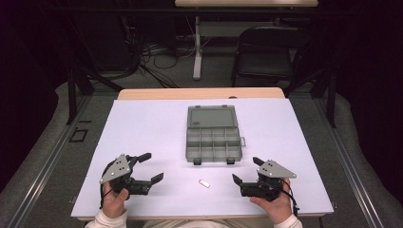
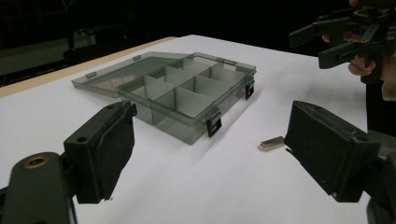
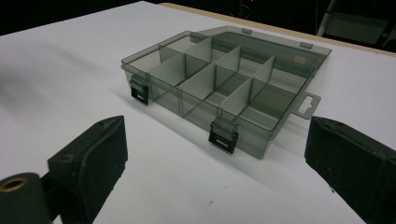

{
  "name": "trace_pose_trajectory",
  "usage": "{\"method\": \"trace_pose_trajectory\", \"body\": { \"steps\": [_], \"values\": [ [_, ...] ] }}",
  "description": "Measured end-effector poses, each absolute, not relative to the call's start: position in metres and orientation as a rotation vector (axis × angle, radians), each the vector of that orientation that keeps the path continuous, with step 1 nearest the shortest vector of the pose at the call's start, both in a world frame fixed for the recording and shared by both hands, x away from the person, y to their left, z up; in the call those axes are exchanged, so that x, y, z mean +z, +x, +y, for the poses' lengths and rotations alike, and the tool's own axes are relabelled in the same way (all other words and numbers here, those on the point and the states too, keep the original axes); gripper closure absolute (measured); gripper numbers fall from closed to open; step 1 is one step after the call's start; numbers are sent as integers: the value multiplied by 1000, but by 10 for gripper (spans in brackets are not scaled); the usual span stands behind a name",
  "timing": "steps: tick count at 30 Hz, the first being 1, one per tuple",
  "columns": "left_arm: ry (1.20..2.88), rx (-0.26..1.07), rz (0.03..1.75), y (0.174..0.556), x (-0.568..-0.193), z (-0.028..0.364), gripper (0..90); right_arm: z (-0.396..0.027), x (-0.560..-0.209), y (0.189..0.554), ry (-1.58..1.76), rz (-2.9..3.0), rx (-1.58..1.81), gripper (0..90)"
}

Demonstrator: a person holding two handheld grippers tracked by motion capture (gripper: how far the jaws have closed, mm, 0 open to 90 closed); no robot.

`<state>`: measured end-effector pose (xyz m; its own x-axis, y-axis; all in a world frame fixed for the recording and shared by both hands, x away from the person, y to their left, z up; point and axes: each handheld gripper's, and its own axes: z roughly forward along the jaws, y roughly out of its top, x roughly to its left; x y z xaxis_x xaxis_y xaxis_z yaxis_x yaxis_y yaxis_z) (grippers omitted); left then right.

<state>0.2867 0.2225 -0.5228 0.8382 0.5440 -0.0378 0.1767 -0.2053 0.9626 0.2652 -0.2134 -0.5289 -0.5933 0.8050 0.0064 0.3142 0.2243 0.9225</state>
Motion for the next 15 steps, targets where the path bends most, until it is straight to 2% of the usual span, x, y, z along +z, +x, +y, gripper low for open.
{"method": "trace_pose_trajectory", "body": {
  "steps": [15],
  "values": [
    [1799, 358, 616, 288, -527, 222, 156, -214, -532, 271, 1030, 2044, 1348, 104]
  ]
}}
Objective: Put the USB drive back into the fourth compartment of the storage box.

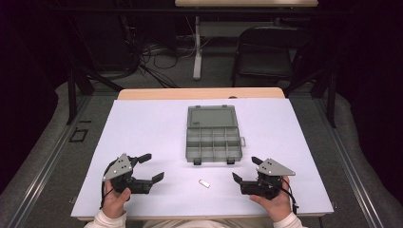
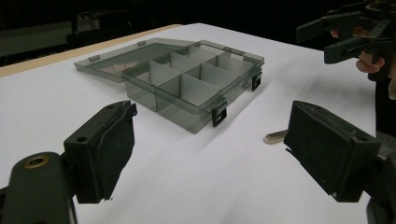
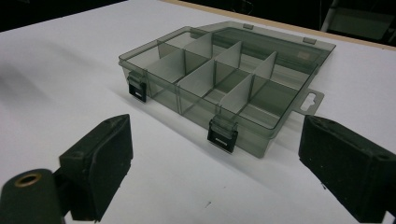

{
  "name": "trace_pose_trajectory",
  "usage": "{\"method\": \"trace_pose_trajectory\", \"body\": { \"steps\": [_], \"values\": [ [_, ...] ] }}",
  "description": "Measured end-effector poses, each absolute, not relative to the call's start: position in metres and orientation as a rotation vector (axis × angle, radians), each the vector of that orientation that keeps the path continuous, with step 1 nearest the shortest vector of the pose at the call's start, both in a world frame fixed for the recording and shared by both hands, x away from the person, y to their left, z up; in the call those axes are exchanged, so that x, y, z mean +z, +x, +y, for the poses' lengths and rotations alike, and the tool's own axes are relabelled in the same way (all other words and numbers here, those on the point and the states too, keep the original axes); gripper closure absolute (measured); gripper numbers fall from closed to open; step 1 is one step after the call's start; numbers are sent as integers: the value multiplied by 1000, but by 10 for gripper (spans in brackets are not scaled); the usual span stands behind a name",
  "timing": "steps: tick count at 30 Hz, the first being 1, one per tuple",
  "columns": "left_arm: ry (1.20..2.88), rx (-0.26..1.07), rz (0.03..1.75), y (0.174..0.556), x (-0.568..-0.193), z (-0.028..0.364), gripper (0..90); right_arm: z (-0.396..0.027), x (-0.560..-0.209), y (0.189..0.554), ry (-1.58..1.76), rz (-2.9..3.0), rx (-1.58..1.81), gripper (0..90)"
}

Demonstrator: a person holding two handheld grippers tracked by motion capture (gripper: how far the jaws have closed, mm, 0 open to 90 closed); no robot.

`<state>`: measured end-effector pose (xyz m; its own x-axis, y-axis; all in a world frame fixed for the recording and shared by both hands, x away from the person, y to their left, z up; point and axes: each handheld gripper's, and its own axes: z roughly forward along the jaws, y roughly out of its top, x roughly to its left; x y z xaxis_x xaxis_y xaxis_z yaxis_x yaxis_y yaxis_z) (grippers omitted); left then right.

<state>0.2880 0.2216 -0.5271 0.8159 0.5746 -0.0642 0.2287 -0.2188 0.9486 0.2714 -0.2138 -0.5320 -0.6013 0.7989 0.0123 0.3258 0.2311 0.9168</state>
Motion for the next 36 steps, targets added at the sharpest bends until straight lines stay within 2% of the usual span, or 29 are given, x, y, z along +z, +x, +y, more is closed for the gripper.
{"method": "trace_pose_trajectory", "body": {
  "steps": [7, 28, 36],
  "values": [
    [1801, 355, 612, 286, -527, 223, 156, -211, -532, 272, 1011, 2053, 1341, 140],
    [1803, 363, 625, 279, -527, 225, 156, -189, -529, 279, 956, 2163, 1297, 157],
    [1804, 369, 631, 279, -527, 225, 156, -171, -527, 280, 891, 2228, 1292, 218]
  ]
}}
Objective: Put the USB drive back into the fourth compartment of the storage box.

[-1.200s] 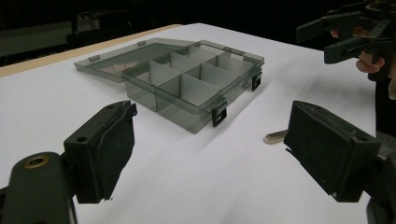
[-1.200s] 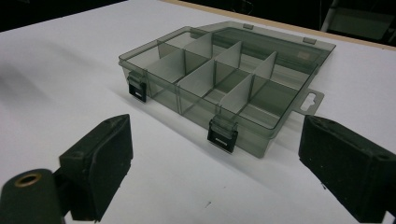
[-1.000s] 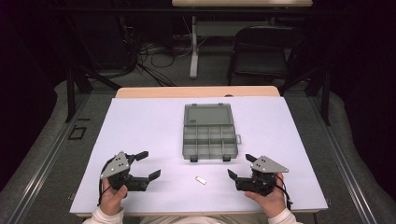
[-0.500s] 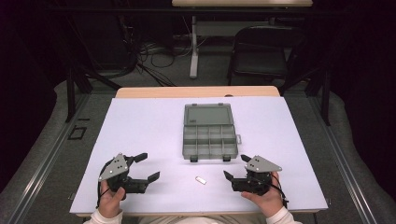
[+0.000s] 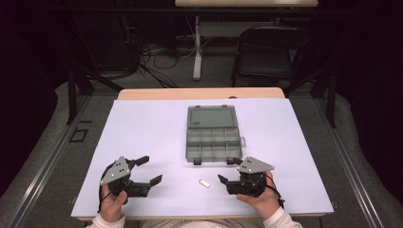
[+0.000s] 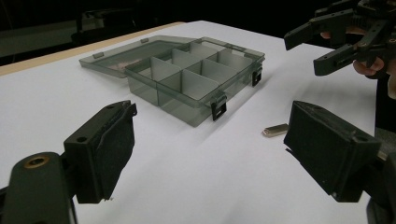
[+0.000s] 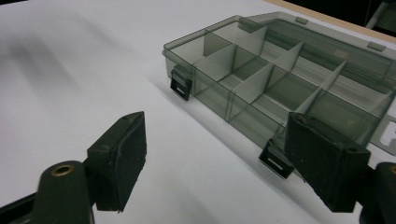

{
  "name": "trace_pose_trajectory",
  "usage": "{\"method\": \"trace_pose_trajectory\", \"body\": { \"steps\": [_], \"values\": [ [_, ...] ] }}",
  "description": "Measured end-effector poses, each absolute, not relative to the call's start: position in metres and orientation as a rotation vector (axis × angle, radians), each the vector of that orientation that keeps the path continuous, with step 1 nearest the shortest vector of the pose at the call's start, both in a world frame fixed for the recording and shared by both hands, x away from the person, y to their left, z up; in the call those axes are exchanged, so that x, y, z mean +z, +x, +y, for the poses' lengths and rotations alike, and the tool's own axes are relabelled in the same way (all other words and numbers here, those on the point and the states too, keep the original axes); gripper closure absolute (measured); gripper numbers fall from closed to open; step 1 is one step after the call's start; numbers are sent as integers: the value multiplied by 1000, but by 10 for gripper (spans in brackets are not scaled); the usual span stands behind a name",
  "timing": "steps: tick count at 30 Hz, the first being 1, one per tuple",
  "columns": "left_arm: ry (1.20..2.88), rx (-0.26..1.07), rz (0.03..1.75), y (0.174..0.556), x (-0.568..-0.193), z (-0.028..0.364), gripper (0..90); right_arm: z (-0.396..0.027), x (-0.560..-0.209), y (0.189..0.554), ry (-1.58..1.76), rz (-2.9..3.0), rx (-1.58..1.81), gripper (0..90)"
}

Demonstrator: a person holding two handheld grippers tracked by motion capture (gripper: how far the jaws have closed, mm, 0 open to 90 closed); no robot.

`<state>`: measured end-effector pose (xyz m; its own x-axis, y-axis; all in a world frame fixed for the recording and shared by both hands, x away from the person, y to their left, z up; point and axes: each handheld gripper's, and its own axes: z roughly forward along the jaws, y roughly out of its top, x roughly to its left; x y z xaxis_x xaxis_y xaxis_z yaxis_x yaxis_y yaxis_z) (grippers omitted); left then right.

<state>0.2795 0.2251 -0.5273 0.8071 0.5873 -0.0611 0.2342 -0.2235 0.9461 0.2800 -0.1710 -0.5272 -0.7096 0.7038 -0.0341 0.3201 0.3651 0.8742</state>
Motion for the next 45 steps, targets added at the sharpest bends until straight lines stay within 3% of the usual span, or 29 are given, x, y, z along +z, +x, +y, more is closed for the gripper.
{"method": "trace_pose_trajectory", "body": {
  "steps": [22, 45],
  "values": [
    [1808, 358, 642, 281, -528, 225, 156, -140, -530, 293, 865, 2343, 1288, 305],
    [1816, 357, 635, 281, -529, 225, 156, -123, -539, 297, 863, 2371, 1317, 466]
  ]
}}
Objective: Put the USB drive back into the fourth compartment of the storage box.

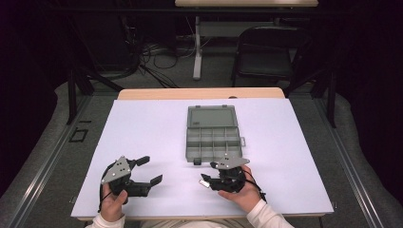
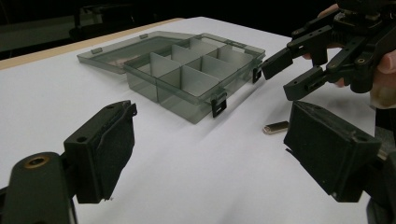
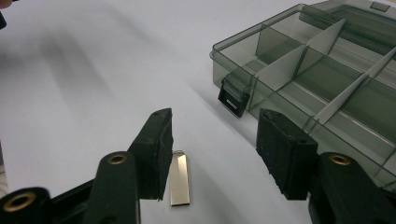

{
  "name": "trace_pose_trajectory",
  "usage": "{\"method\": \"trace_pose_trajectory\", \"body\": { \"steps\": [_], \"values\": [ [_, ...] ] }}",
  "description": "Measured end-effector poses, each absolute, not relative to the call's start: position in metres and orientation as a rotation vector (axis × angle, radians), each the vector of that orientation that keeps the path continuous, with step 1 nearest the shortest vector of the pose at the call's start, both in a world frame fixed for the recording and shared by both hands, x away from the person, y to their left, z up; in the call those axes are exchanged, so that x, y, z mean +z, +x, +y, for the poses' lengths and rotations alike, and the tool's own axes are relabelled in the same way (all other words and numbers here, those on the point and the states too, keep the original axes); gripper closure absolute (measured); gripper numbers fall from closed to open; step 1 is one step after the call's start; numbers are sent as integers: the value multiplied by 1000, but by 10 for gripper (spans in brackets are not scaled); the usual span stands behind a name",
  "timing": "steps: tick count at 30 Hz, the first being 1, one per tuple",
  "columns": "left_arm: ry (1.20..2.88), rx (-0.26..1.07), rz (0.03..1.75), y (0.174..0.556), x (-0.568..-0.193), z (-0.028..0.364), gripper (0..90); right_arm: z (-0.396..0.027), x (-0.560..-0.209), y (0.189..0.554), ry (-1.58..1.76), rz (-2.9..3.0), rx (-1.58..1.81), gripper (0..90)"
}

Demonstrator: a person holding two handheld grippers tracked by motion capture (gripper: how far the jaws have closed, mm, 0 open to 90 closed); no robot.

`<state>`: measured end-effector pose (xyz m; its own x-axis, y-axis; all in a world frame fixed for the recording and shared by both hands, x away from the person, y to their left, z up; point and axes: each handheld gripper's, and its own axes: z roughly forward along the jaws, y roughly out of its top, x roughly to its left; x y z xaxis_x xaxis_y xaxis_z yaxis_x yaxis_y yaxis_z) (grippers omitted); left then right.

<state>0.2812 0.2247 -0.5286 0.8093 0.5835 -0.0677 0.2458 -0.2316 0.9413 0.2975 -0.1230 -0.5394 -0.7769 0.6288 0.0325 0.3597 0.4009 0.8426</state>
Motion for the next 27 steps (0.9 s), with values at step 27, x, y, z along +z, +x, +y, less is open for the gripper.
{"method": "trace_pose_trajectory", "body": {
  "steps": [27],
  "values": [
    [1822, 355, 627, 281, -528, 225, 156, -116, -558, 295, 876, 2461, 1266, 604]
  ]
}}
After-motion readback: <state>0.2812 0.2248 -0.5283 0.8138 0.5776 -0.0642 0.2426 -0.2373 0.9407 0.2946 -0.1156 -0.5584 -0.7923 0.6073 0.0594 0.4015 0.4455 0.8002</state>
